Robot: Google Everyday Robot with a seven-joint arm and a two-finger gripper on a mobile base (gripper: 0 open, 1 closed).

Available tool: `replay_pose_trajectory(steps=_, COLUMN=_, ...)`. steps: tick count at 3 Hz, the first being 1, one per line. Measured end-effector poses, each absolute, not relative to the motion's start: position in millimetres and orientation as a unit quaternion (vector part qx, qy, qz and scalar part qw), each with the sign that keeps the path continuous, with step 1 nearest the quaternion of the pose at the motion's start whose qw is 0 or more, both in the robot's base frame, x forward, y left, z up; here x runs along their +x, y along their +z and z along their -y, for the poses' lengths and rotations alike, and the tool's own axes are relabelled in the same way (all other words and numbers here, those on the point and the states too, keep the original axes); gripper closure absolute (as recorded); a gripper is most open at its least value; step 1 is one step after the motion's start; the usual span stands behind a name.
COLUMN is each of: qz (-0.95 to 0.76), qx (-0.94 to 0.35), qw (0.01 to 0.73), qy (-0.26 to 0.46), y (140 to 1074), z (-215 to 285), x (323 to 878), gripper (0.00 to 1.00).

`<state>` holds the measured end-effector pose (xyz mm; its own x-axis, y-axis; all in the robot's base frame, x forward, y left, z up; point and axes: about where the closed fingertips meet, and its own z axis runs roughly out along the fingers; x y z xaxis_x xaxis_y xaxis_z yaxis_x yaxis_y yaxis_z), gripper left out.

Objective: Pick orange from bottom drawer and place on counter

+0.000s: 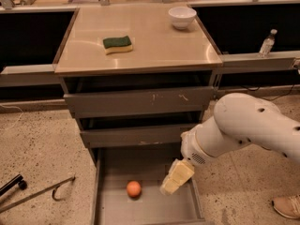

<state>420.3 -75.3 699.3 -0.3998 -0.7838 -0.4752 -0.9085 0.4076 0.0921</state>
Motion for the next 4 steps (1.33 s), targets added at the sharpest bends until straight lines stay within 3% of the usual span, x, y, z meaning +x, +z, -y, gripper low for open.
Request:
replay_pose_trajectory(steps=1, qz=-0.820, qx=-0.516, qw=0.190, qy=0.159, y=697, z=72, x=414, gripper=0.00)
replay_pose_trajectory(steps=2, qz=-0.810, qx=-0.515, qw=0.202, qy=0.193, y=656, z=44, x=401, gripper=0.00)
replay_pose_trajectory(steps=4, qz=-0.810, qx=-0.472, qw=0.223, qy=0.266, y=517, z=-25, x=423, gripper=0.00)
